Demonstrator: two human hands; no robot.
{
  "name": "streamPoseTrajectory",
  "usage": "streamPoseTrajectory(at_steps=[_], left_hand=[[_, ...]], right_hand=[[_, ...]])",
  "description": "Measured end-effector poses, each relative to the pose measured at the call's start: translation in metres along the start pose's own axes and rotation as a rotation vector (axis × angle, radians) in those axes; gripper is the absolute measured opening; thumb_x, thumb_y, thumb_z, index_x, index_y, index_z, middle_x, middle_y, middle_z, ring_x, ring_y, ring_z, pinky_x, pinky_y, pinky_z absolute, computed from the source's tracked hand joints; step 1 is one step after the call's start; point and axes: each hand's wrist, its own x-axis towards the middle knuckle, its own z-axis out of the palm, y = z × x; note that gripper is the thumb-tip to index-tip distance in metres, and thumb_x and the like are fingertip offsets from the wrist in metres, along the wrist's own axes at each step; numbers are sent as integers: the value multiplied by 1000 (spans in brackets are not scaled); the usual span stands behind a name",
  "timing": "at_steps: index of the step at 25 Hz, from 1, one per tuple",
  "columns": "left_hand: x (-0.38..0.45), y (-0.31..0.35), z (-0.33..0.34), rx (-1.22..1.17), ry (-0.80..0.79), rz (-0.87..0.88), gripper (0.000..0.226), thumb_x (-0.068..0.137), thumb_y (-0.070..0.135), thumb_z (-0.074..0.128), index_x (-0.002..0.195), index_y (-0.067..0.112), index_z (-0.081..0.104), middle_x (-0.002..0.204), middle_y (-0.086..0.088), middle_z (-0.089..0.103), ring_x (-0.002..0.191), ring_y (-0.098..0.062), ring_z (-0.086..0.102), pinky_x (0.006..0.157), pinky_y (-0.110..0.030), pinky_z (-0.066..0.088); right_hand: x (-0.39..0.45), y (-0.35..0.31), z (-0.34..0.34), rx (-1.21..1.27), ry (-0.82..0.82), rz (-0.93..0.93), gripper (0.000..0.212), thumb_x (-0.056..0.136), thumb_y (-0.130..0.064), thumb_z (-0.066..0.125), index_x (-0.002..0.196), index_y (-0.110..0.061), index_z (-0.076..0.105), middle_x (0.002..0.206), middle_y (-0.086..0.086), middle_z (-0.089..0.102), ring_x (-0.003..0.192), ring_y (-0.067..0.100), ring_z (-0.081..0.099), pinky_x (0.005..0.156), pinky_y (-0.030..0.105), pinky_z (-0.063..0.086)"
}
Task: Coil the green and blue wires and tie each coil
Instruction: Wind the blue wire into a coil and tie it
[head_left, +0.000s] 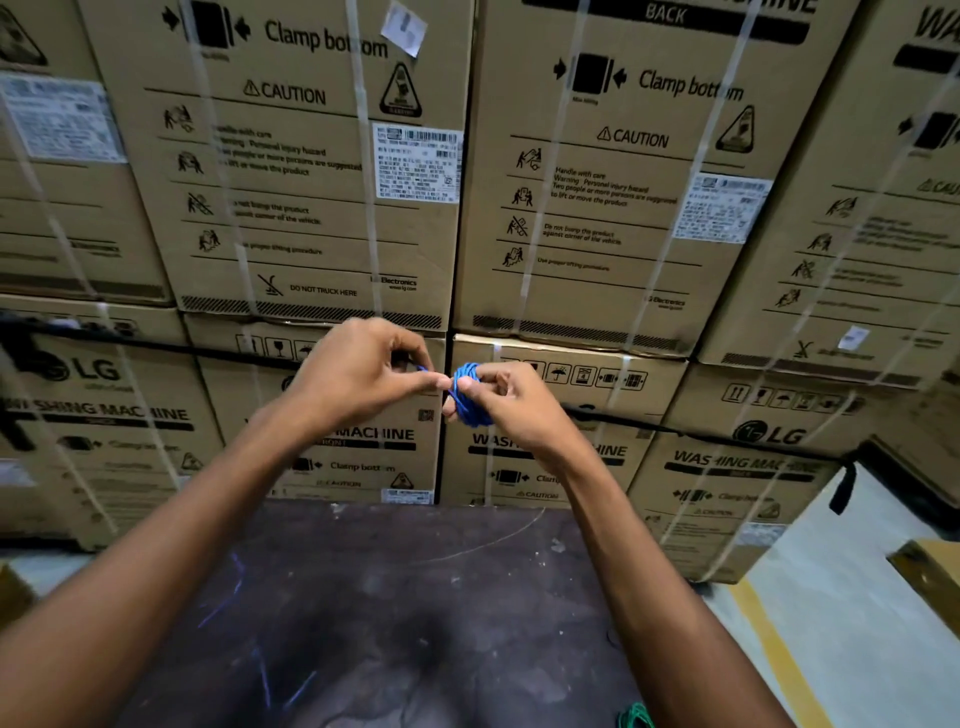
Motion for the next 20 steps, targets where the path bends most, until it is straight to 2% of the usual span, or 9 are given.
streamPoseTrajectory(at_steps=[3,7,9,11,13,15,16,18,20], left_hand=[[26,-7,-9,-199,-152,84,24,73,52,83,74,30,75,64,1,69,58,-13,59,56,-39,49],[43,-13,-7,-517,-216,139,16,80,18,83,82,4,75,77,-15,73,71,-18,62,67,-34,48],[43,-21,4,-687,-158,74,16,83,20,79,84,5,74,74,-7,72,69,-15,60,65,-25,47],[36,-27,22,-892,-173,-56,26,86,34,78,87,8,73,76,-13,61,68,-22,48,58,-26,36],[23,-26,42,-999,-229,-161,32,88,47,70,87,15,70,69,-11,52,58,-18,39,53,-25,29],[5,-17,62,-917,-262,-197,31,95,43,57,73,25,67,58,3,51,46,-7,33,46,-22,22],[-3,-10,72,-857,-273,-194,39,101,36,51,67,27,67,53,7,51,42,-4,32,44,-20,21],[-16,0,88,-744,-286,-185,52,109,23,41,62,21,66,48,4,54,38,-2,34,45,-19,26],[-22,3,95,-640,-324,-189,49,110,20,39,66,14,60,49,0,58,41,-4,39,50,-22,31]], right_hand=[[-2,-9,-3,-13,-136,18,39,110,-20,40,107,7,68,96,18,77,84,22,74,79,25,55],[-3,-15,-7,181,-244,39,43,111,-23,37,117,9,65,103,27,73,91,30,71,87,37,56],[-5,-16,-7,342,-254,25,41,110,-21,40,120,10,63,100,26,71,91,33,70,91,42,55],[-4,-17,-6,472,-256,-4,37,108,-20,44,120,9,64,99,21,71,88,30,70,89,39,57],[0,-17,-5,587,-220,-33,34,107,-20,47,117,5,67,96,17,73,86,27,72,88,39,58],[5,-15,-4,650,-139,-26,33,106,-21,48,116,3,69,94,13,75,83,24,73,86,40,58],[8,-13,-4,668,-91,0,34,106,-22,48,117,2,69,93,11,76,83,21,73,83,39,58],[10,-4,0,731,-22,68,35,106,-25,48,116,-1,70,92,7,77,82,15,74,74,33,58],[11,5,6,848,13,79,34,106,-23,47,115,2,69,93,8,78,84,16,75,74,29,61]])
